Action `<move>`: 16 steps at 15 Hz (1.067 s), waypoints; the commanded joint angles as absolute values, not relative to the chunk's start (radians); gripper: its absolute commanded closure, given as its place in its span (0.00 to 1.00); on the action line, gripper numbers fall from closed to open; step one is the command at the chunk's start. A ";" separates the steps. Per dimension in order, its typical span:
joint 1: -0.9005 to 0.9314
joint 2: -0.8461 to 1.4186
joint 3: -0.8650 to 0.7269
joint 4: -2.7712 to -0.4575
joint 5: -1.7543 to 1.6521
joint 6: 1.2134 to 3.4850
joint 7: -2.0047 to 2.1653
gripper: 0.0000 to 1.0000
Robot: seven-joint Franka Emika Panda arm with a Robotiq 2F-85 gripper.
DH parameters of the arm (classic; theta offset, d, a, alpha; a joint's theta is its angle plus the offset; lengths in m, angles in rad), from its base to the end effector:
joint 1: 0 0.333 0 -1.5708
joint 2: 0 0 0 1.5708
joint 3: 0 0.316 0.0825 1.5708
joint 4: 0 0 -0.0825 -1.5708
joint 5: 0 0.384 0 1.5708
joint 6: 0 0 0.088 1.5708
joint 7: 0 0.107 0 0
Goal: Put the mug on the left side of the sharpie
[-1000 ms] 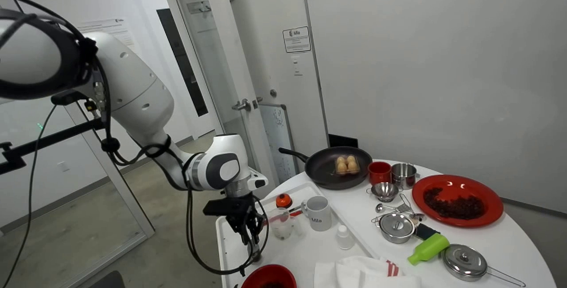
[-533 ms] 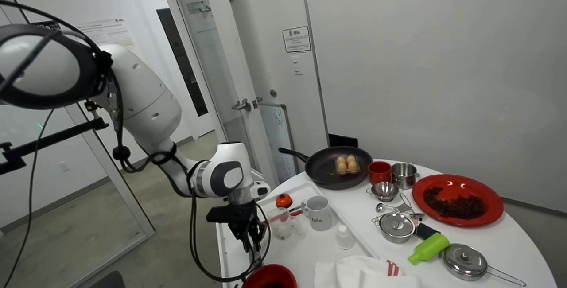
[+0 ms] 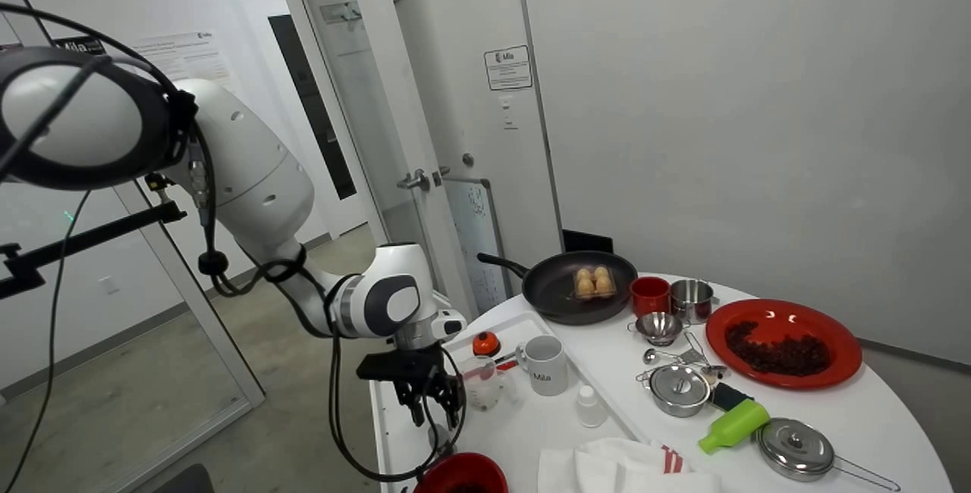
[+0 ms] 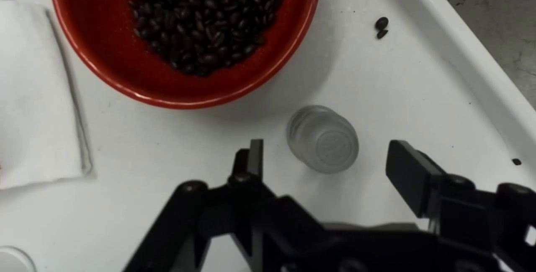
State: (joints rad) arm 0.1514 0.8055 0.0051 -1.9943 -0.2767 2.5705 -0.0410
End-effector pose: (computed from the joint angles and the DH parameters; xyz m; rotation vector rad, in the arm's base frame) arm 0.5448 0.0907 0.0339 2.9184 0.6628 -0.3305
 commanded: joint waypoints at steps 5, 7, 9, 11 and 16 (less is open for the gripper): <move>0.081 0.737 -0.006 -1.968 -0.192 2.544 -0.034 0.00; 0.044 0.709 -0.018 -1.955 -0.167 2.545 -0.036 0.00; 0.016 0.682 -0.033 -1.944 -0.145 2.558 -0.024 0.00; 0.009 0.652 -0.059 -1.948 -0.140 2.614 0.016 0.00; 0.036 0.623 -0.110 -1.926 -0.151 2.691 0.104 0.00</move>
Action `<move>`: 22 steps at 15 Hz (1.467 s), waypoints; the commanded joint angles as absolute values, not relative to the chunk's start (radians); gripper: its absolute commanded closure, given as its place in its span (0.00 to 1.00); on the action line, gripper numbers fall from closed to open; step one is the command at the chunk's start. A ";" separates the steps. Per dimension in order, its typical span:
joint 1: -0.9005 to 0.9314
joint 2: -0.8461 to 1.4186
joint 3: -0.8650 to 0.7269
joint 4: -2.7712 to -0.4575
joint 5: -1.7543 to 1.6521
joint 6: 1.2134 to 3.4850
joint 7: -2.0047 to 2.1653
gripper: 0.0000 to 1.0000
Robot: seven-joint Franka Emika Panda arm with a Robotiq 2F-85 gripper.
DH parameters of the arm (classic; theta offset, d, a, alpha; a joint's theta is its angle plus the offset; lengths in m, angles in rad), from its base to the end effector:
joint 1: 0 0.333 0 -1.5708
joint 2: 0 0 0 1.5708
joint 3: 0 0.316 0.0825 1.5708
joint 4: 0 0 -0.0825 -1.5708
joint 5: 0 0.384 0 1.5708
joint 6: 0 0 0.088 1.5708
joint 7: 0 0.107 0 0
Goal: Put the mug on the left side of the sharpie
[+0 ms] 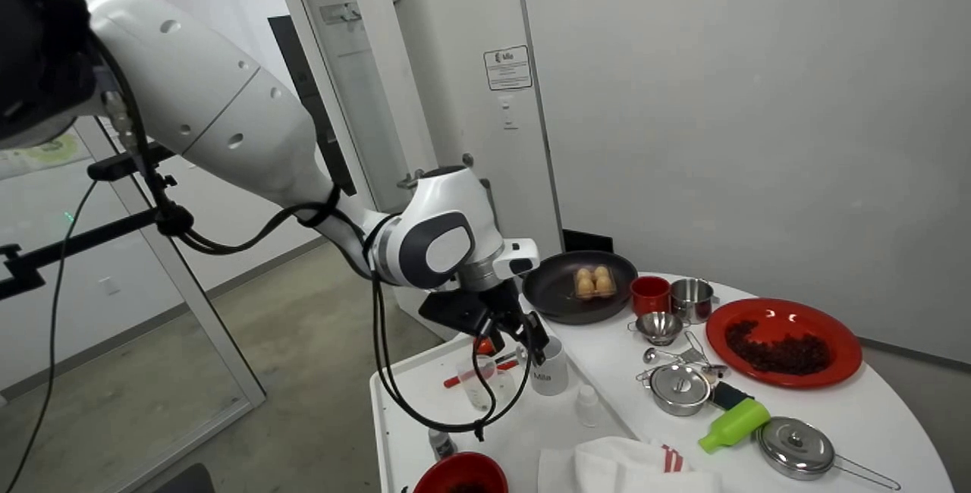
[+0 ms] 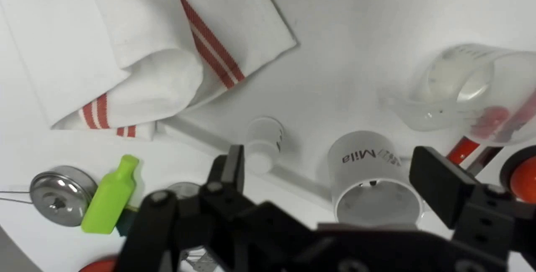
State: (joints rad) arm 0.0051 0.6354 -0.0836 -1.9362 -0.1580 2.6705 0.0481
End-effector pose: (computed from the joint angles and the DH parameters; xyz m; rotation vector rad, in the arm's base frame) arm 0.6273 -0.0428 0.1626 3.0091 0.0444 0.1447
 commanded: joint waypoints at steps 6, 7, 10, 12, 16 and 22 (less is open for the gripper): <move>0.064 0.694 -0.135 -1.782 -0.157 2.592 0.156 0.01; 0.060 0.701 -0.132 -1.761 -0.153 2.568 0.152 0.01; 0.049 0.666 -0.120 -1.827 -0.156 2.614 0.131 0.00; 0.049 0.666 -0.120 -1.830 -0.156 2.614 0.131 0.00; 0.126 0.713 -0.230 -1.845 -0.231 2.649 0.264 0.00; 0.120 0.801 -0.262 -1.764 -0.218 2.622 0.300 0.00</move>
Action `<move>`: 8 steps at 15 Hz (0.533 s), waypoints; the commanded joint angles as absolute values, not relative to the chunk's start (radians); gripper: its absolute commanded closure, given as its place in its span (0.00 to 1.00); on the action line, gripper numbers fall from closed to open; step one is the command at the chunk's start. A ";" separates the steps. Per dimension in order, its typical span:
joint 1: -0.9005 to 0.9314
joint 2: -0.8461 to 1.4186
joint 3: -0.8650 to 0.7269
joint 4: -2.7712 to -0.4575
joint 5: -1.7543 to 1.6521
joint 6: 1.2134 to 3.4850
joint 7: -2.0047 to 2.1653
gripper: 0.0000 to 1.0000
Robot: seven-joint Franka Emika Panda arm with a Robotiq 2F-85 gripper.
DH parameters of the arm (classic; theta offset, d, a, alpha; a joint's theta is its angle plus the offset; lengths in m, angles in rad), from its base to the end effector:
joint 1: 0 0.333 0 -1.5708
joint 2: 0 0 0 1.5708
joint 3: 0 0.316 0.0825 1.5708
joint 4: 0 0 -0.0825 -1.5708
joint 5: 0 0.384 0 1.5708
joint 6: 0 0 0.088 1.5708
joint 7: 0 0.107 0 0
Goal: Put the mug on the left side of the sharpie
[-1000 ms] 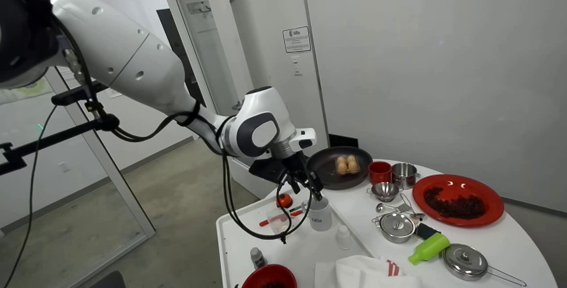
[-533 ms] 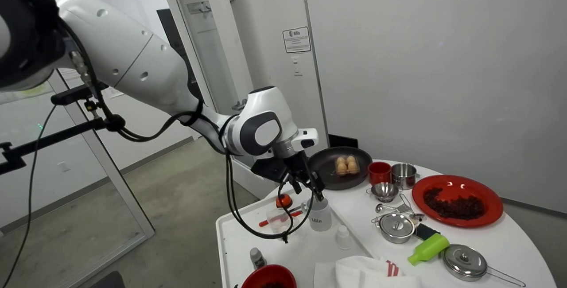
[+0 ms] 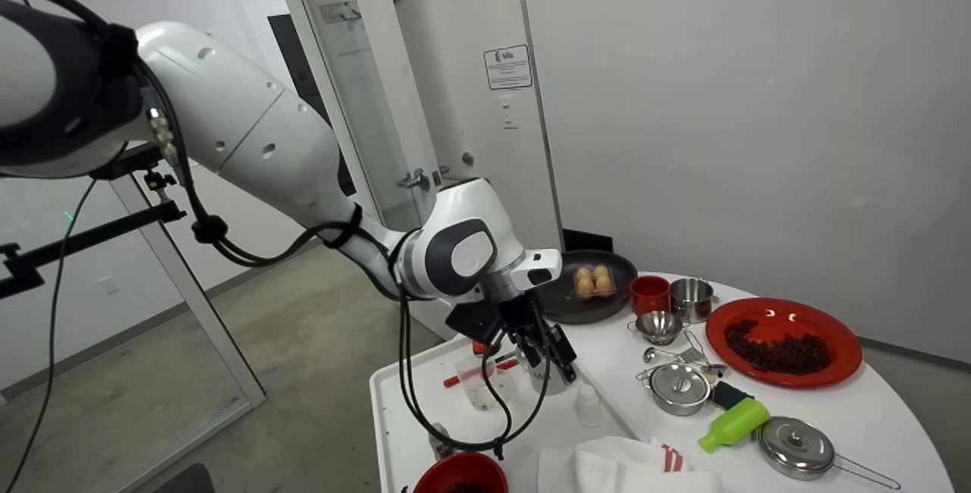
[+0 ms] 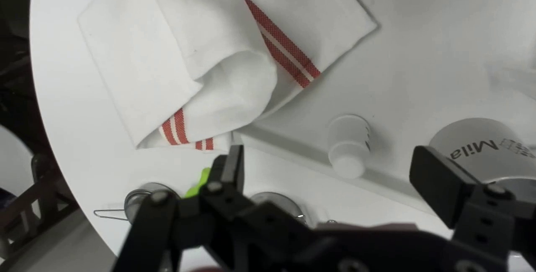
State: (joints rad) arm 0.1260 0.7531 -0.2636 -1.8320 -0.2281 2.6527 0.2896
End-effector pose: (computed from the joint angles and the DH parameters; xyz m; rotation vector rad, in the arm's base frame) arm 0.6437 -0.0734 0.1368 2.8455 -0.2172 0.1422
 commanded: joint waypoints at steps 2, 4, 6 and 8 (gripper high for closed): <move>0.095 0.829 -0.234 -1.712 -0.197 2.595 0.268 0.00; 0.076 0.865 -0.212 -1.645 -0.182 2.553 0.254 0.00; 0.049 0.915 -0.186 -1.548 -0.162 2.484 0.236 0.00; 0.027 0.964 -0.166 -1.452 -0.144 2.409 0.220 0.00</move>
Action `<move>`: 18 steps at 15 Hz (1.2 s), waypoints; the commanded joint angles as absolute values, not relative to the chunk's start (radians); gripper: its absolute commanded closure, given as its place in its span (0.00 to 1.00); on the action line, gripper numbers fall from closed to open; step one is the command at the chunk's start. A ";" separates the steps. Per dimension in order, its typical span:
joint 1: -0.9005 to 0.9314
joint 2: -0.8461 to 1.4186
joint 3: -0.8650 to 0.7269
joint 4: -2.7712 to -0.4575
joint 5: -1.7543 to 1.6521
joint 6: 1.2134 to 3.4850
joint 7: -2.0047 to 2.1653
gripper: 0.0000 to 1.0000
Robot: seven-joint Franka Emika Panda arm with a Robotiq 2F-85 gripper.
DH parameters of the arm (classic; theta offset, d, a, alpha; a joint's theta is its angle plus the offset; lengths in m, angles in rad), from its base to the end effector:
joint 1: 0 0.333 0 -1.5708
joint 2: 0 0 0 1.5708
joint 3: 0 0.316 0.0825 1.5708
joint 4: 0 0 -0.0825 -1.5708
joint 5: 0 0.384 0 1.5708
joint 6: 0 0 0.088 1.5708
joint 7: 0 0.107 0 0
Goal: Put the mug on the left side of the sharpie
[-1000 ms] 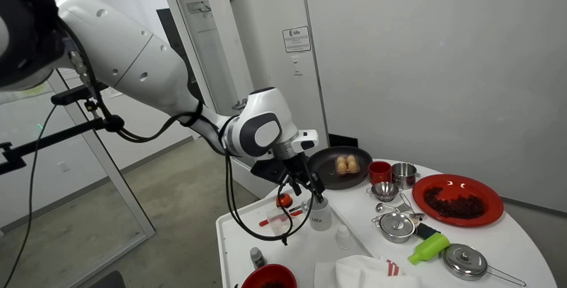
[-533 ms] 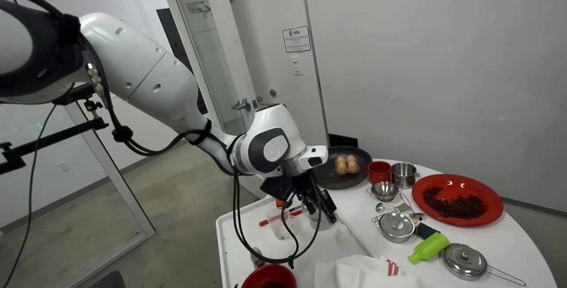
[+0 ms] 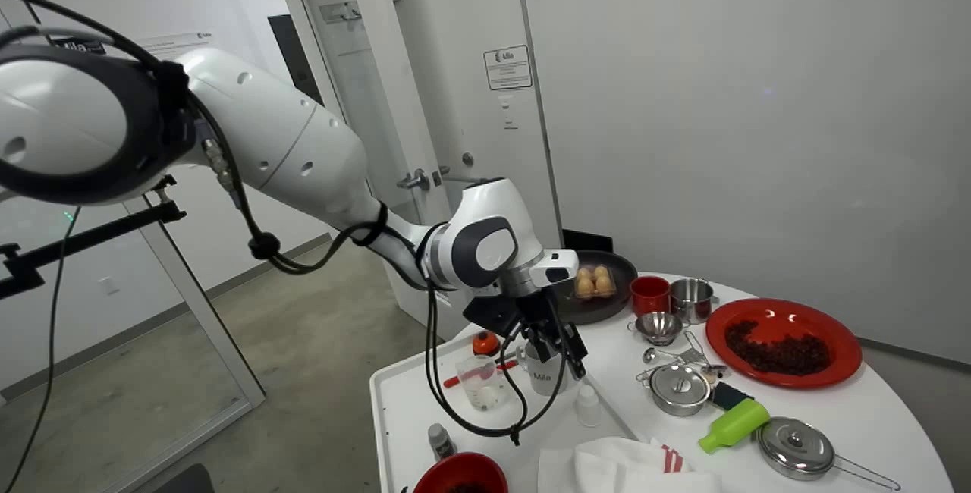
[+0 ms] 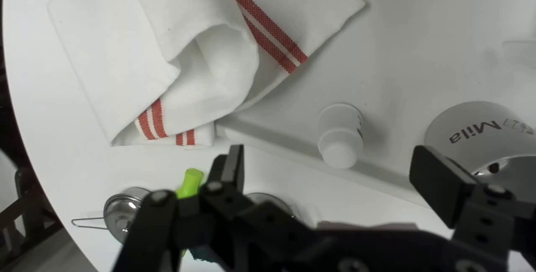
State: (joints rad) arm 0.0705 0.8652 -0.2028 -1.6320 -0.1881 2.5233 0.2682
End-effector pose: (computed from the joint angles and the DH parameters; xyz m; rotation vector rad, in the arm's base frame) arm 0.6803 -0.0732 0.1221 2.8684 -0.2521 0.0748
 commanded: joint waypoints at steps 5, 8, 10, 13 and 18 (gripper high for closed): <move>-0.019 1.095 -0.143 -1.237 -0.120 2.255 0.199 0.00; -0.033 1.162 -0.136 -1.152 -0.113 2.210 0.202 0.00; -0.040 1.198 -0.130 -1.112 -0.110 2.196 0.203 0.00; -0.046 1.242 -0.120 -1.071 -0.102 2.194 0.201 0.00; -0.055 1.299 -0.103 -1.012 -0.080 2.207 0.203 0.00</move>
State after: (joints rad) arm -0.0380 1.2433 -0.1201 -1.1020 -0.1165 2.2291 0.2298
